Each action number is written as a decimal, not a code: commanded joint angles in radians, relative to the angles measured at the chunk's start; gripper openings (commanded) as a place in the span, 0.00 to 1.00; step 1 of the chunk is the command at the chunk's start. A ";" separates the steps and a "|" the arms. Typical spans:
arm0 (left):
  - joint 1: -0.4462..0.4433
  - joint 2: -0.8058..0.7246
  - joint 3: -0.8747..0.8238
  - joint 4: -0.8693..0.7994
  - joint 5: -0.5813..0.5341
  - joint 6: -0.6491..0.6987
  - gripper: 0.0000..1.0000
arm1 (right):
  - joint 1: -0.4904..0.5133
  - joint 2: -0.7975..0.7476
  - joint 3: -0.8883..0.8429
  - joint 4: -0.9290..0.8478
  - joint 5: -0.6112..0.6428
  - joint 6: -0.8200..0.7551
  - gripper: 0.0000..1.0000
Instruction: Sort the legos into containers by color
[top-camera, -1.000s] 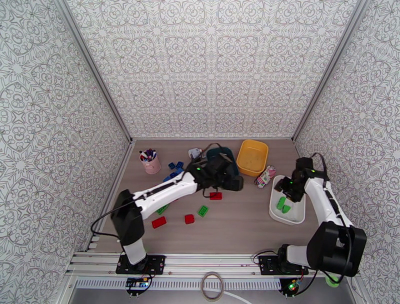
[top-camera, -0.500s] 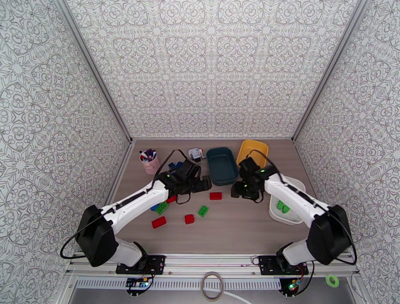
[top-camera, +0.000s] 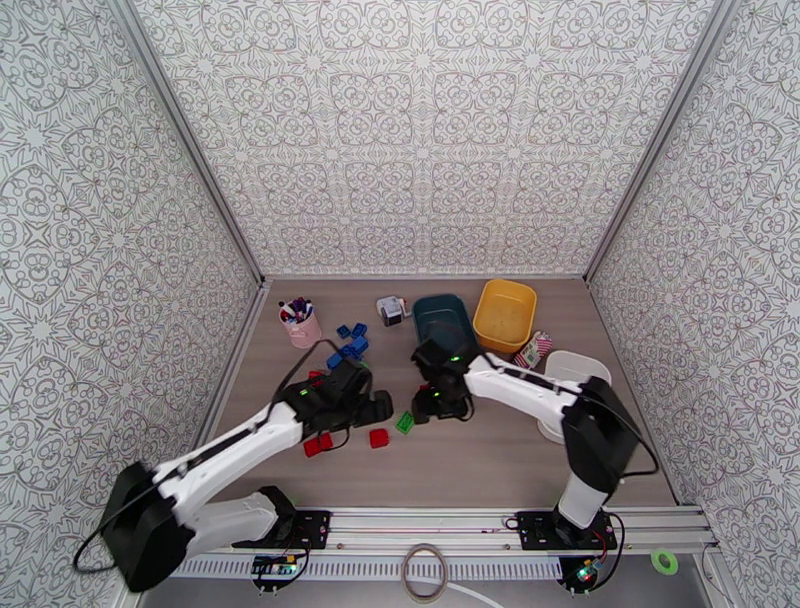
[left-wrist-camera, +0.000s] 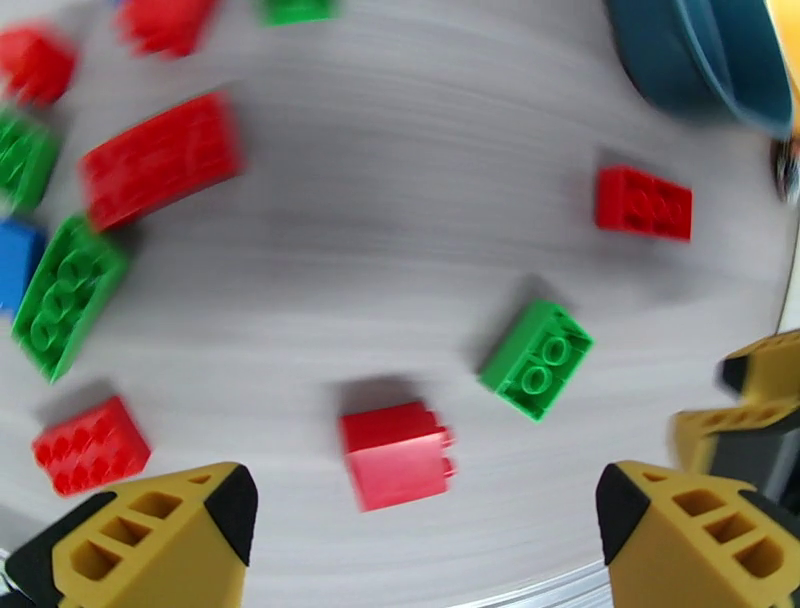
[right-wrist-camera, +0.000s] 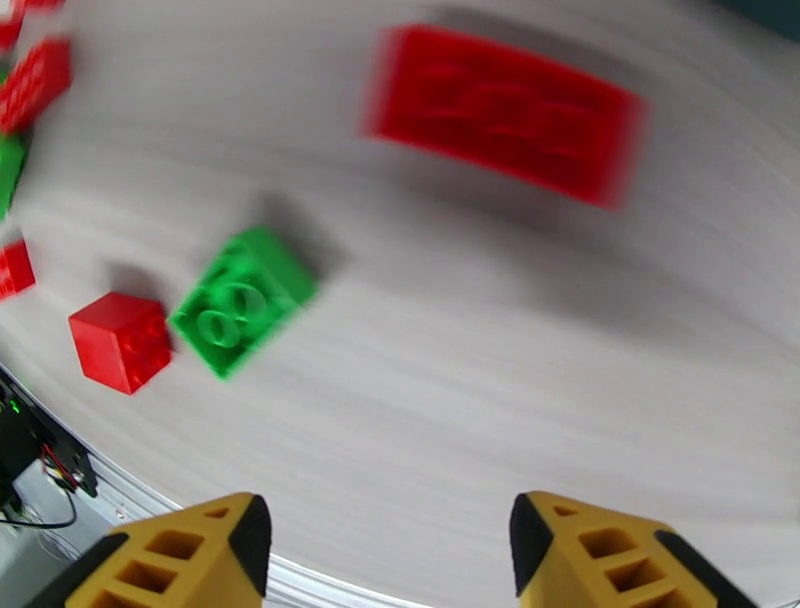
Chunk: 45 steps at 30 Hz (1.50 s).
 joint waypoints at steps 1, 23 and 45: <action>0.040 -0.108 -0.054 -0.007 0.004 -0.101 0.95 | 0.058 0.075 0.066 -0.030 0.057 -0.048 0.71; 0.138 -0.214 -0.075 -0.079 0.026 -0.105 0.95 | 0.068 0.316 0.246 -0.087 0.179 -0.091 0.75; 0.108 -0.083 -0.045 0.043 0.090 -0.099 0.96 | 0.002 0.296 0.285 -0.069 0.090 -0.069 0.48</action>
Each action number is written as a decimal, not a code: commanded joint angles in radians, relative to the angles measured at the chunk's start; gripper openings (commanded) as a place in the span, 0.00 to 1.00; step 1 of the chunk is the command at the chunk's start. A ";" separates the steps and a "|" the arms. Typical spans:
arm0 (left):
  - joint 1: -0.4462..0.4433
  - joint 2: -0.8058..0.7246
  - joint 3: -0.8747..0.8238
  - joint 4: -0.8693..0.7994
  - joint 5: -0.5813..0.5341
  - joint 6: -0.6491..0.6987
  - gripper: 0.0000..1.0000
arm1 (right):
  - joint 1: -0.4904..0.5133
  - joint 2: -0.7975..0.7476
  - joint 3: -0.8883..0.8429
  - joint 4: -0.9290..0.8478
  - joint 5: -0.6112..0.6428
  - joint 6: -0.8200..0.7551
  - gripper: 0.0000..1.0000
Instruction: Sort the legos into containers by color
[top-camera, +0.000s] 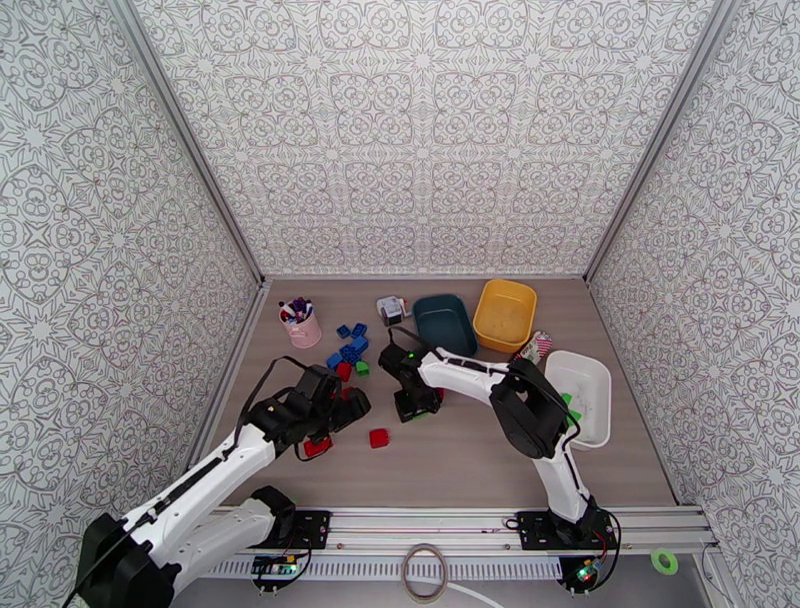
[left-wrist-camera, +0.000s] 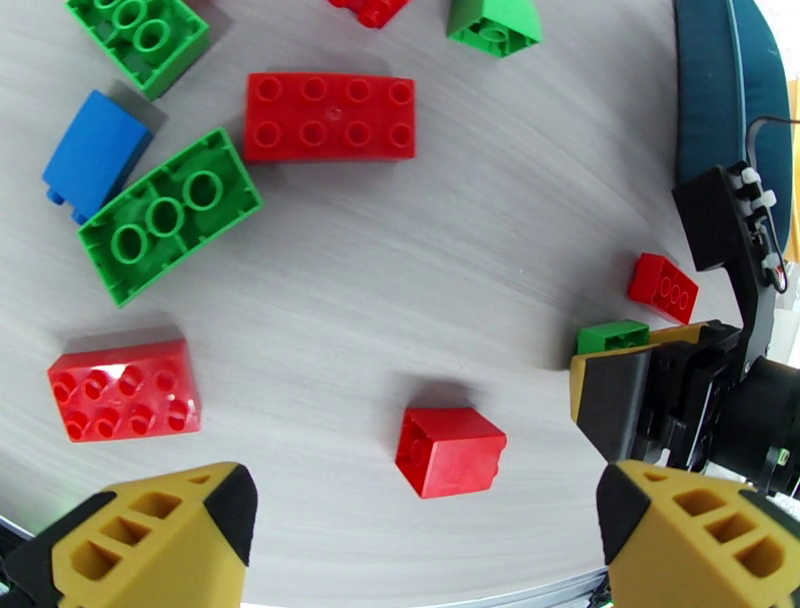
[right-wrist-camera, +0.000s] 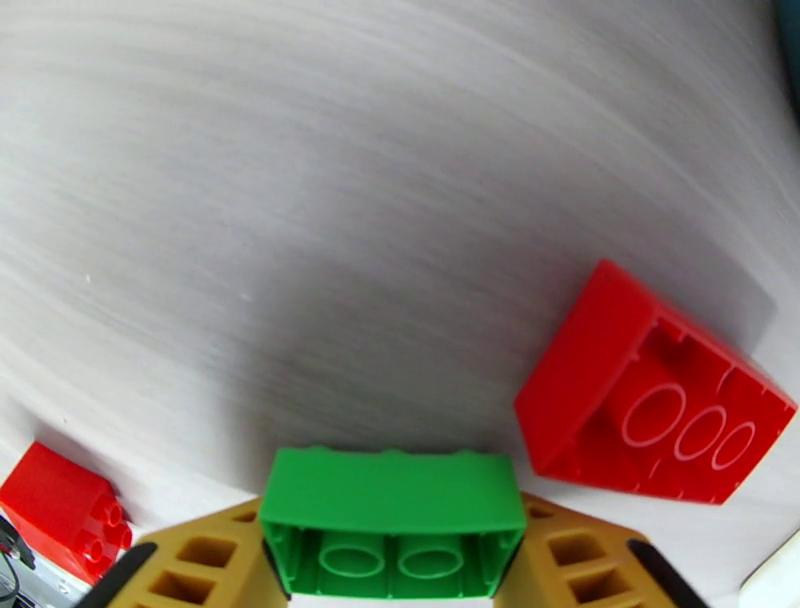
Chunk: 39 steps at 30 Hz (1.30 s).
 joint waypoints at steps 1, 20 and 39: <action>-0.020 0.034 0.040 0.055 0.032 0.020 0.96 | -0.018 -0.046 0.000 0.012 -0.040 0.026 0.48; -0.305 0.643 0.569 0.227 0.070 0.205 0.97 | -0.473 -0.609 -0.414 0.146 -0.174 0.156 0.38; -0.512 1.189 1.442 -0.017 0.229 0.466 0.97 | -1.227 -0.843 -0.605 0.078 -0.202 0.122 0.38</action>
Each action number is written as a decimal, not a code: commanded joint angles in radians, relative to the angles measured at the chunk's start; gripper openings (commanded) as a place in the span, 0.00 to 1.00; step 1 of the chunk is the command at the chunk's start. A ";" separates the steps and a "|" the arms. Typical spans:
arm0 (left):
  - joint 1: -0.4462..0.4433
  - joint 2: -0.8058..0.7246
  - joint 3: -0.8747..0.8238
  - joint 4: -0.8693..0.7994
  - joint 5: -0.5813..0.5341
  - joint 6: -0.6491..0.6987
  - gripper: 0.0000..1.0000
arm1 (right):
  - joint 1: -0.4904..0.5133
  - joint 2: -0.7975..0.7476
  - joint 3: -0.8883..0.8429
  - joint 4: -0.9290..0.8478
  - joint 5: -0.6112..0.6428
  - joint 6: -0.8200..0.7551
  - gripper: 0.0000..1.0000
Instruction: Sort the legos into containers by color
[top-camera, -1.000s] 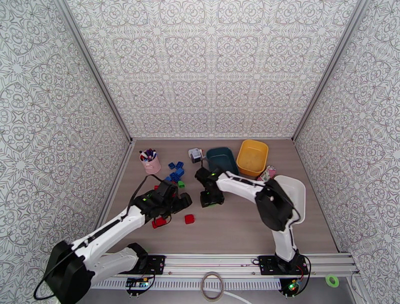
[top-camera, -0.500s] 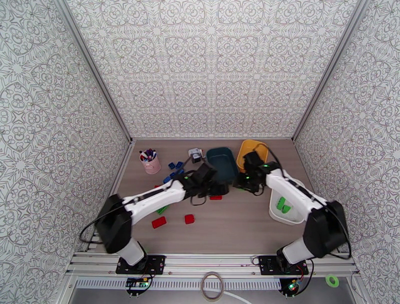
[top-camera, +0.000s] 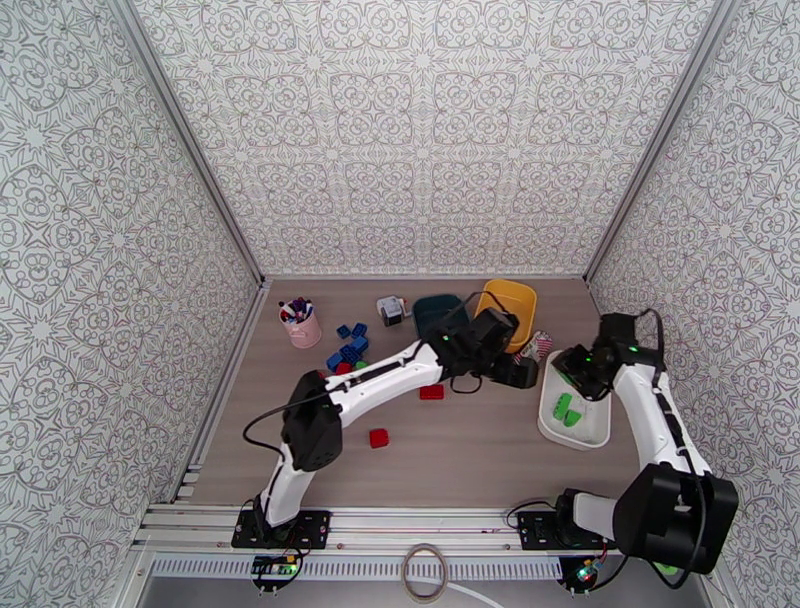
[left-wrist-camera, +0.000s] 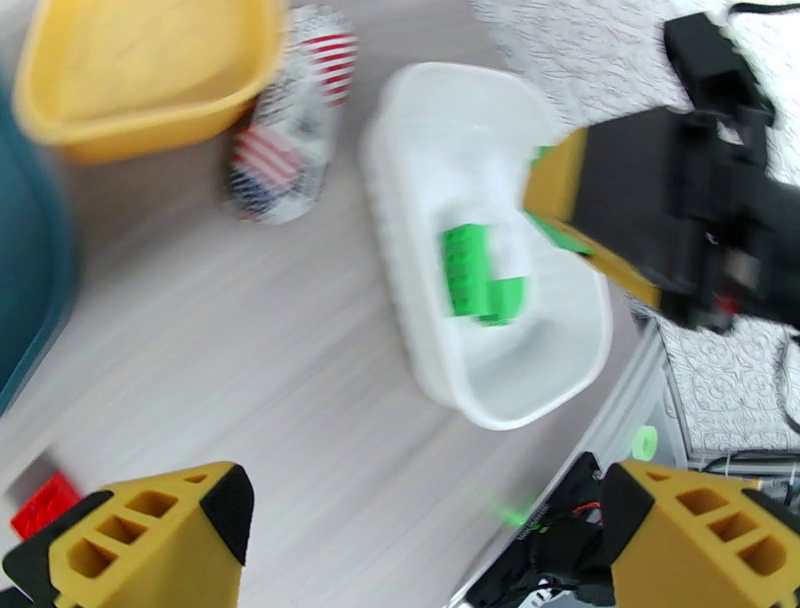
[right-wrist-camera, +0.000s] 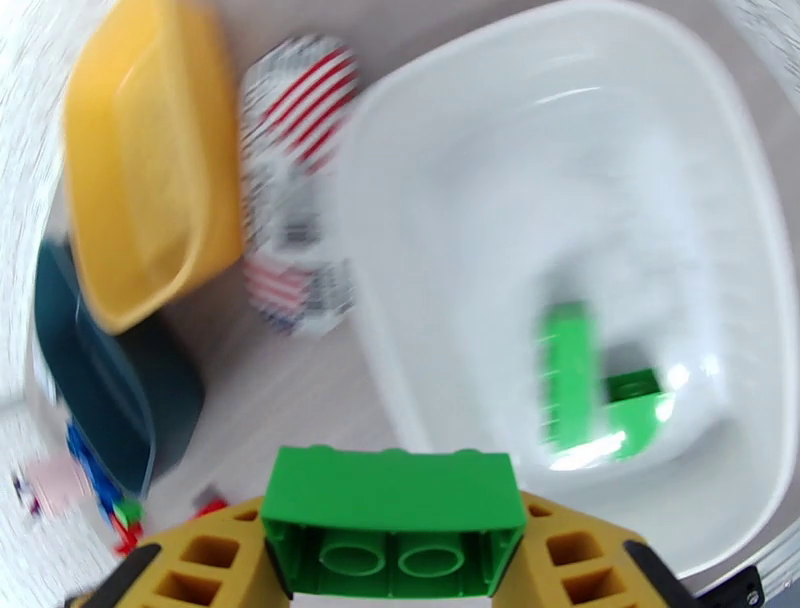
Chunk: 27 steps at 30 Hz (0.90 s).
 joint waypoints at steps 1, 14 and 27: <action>-0.023 0.059 0.119 -0.108 0.039 0.065 0.97 | -0.061 0.013 -0.031 -0.019 -0.016 -0.011 0.39; 0.029 -0.071 -0.009 -0.134 -0.170 0.022 0.97 | -0.082 0.048 0.008 -0.029 -0.009 -0.060 0.69; 0.195 -0.498 -0.536 -0.058 -0.382 -0.102 0.96 | 0.213 0.037 0.097 -0.019 0.006 -0.057 0.65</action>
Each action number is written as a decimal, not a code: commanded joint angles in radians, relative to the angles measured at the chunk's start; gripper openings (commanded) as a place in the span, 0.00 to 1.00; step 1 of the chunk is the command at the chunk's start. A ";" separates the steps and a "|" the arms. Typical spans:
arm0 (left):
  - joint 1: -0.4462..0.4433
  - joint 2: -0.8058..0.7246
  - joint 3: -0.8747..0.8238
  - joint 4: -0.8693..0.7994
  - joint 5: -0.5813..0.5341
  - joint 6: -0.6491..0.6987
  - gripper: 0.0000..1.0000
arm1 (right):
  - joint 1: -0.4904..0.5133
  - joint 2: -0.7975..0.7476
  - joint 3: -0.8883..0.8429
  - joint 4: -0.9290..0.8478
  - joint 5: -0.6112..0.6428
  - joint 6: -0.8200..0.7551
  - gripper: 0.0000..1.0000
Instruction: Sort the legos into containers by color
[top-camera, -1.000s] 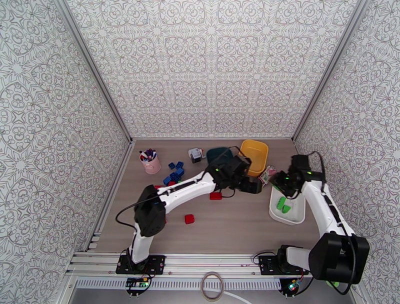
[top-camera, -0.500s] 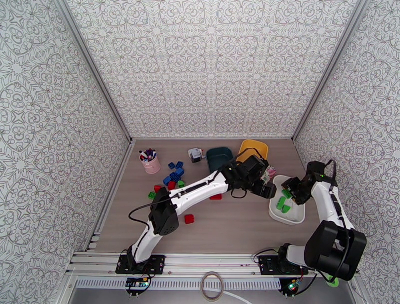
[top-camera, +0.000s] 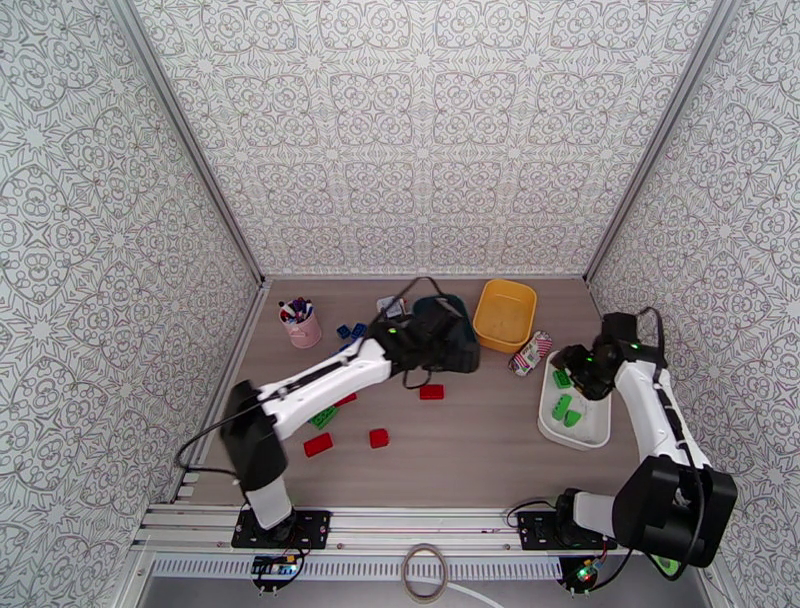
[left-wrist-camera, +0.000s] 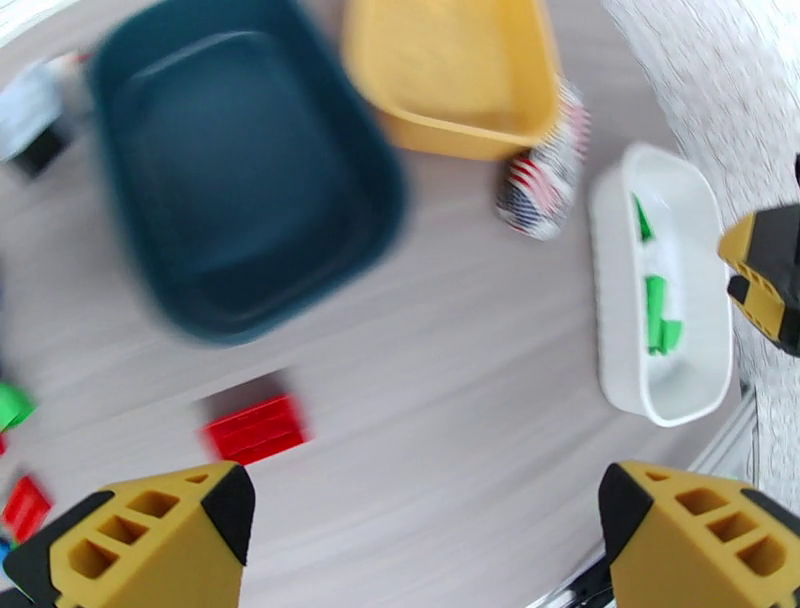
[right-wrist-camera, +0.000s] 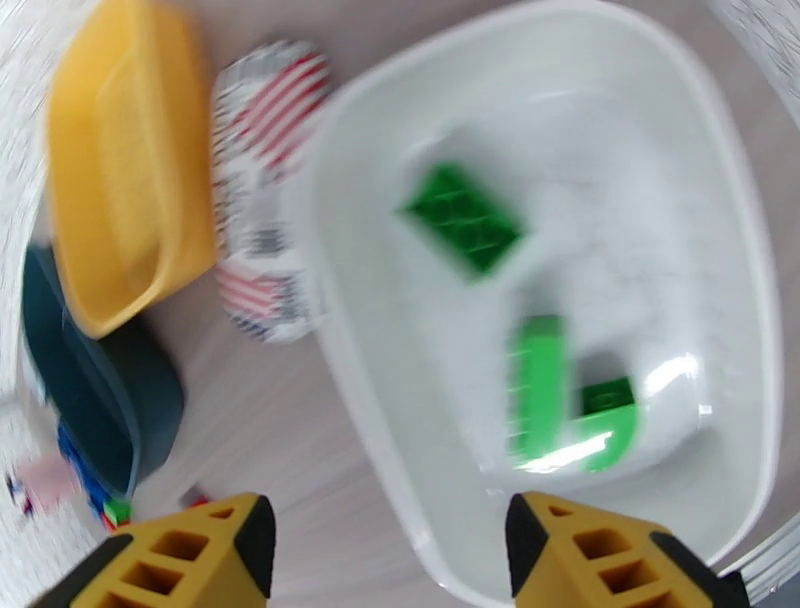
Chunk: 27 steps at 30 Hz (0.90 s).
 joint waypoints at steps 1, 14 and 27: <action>0.050 -0.105 -0.123 0.007 -0.089 -0.074 0.96 | 0.147 0.027 0.066 0.005 0.028 0.004 0.64; 0.311 -0.504 -0.544 -0.101 -0.114 -0.289 0.97 | 0.768 0.448 0.508 -0.047 0.150 -0.033 0.65; 0.611 -0.795 -0.783 -0.167 0.065 -0.341 0.99 | 1.003 0.955 1.111 -0.209 0.124 -0.153 0.70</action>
